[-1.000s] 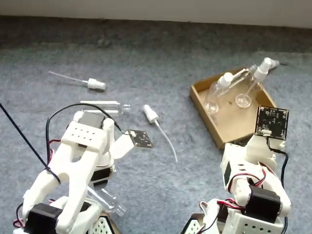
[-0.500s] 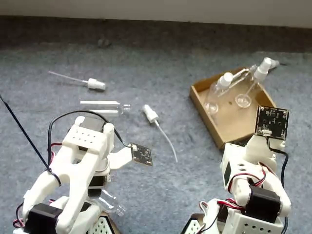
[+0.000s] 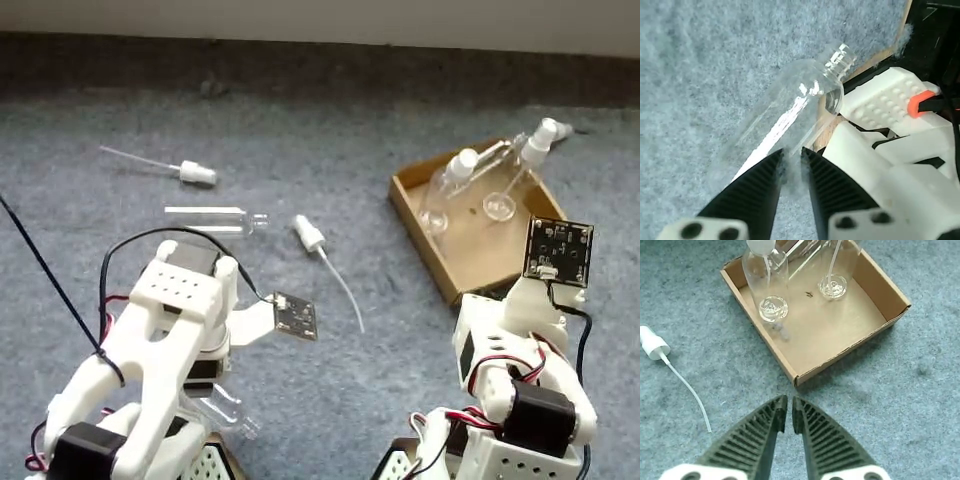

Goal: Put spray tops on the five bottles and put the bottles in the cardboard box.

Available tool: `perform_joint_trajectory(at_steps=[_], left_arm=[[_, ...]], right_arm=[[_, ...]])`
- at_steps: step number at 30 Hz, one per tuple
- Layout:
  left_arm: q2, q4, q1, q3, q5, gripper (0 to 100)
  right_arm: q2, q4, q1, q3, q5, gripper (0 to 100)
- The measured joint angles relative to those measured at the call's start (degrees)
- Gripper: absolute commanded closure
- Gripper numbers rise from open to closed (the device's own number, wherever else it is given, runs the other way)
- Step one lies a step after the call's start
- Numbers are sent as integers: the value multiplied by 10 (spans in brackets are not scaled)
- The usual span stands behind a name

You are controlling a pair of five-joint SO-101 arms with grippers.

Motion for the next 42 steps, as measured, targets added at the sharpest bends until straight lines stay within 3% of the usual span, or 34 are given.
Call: perform_joint_trajectory(at_steps=[5, 12, 17, 23, 25, 29, 34, 42], left_arm=[[-6, -55, 1, 22, 0, 995], [1, -223, -4, 39, -1, 995], [7, -261, -2, 37, -1, 992], [-11, -262, -2, -4, 91, 810], [-24, -244, -3, -19, 116, 808], [-39, -126, -3, -62, 128, 819], [-39, 23, 0, -109, 52, 815], [-39, 47, 25, -62, 37, 814]], right_arm=[[0, 0, 0, 0, 0, 991], [0, 0, 0, 0, 0, 991], [0, 0, 0, 0, 0, 991], [0, 0, 0, 0, 0, 991], [0, 0, 0, 0, 0, 991], [0, 0, 0, 0, 0, 991], [0, 0, 0, 0, 0, 991], [0, 0, 0, 0, 0, 991]])
